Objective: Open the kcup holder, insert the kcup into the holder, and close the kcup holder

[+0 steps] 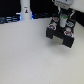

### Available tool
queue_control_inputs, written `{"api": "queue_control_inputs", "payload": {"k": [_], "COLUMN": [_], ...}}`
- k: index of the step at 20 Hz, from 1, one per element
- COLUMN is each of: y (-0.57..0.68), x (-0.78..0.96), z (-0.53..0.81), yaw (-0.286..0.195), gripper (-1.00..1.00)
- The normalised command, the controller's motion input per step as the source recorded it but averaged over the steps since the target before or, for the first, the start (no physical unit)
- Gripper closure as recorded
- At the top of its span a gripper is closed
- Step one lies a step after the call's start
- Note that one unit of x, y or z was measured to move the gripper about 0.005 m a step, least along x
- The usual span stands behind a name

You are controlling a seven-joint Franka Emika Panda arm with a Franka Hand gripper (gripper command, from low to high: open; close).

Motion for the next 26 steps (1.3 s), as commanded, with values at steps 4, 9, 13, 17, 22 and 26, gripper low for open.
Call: {"api": "queue_control_inputs", "payload": {"k": [4, 9, 13, 17, 22, 26], "y": [-0.06, -0.03, -0.15, -0.18, -0.11, -0.05], "x": [0.02, -0.04, -0.37, -0.34, -0.11, 0.05], "z": [-0.08, -0.01, 0.08, 0.07, -0.02, -0.07], "yaw": [-0.007, 0.000, -0.050, -0.047, -0.015, -0.011], "gripper": [1.00, 1.00, 1.00, 1.00, 1.00, 1.00]}}
